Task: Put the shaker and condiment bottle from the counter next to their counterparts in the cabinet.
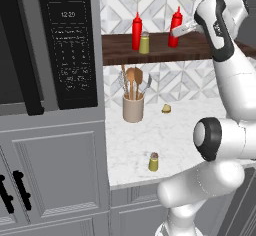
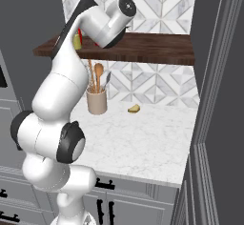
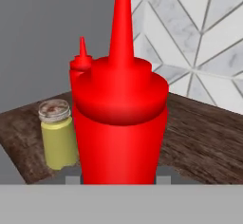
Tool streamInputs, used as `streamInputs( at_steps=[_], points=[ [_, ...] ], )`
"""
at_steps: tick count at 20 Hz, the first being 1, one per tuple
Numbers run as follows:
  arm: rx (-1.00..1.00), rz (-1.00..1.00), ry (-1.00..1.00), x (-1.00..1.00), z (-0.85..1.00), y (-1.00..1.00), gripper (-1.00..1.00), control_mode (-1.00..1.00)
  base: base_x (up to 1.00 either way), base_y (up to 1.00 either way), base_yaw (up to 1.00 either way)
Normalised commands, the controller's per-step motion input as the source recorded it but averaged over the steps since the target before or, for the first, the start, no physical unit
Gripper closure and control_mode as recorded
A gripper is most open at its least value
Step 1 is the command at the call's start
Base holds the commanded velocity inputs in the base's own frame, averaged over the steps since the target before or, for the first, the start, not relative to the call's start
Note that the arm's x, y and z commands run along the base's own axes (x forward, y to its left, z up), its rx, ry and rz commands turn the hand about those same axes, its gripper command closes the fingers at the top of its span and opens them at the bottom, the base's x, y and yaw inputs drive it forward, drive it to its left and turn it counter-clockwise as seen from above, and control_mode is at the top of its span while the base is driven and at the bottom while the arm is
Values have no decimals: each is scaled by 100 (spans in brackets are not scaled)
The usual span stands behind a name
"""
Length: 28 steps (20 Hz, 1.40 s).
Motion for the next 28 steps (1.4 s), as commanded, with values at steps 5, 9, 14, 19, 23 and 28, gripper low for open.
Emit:
streamInputs(
  at_steps=[5, 9, 14, 19, 23, 28],
  points=[
    [1, 0, -7, 44, 0, 13, 100, -100, 0, 0, 0],
    [0, 0, -4, 40, 0, 10, 100, -100, 0, 0, 0],
    [0, 0, 0, 40, 0, 13, 100, -100, 0, 0, 0],
    [0, 0, 0, 31, 0, 7, 100, -100, 0, 0, 0],
    [1, -1, 0, 17, 0, 0, 100, -100, 0, 0, 0],
    [4, -1, 4, 14, -6, 2, 100, -100, 0, 0, 0]
  ],
)
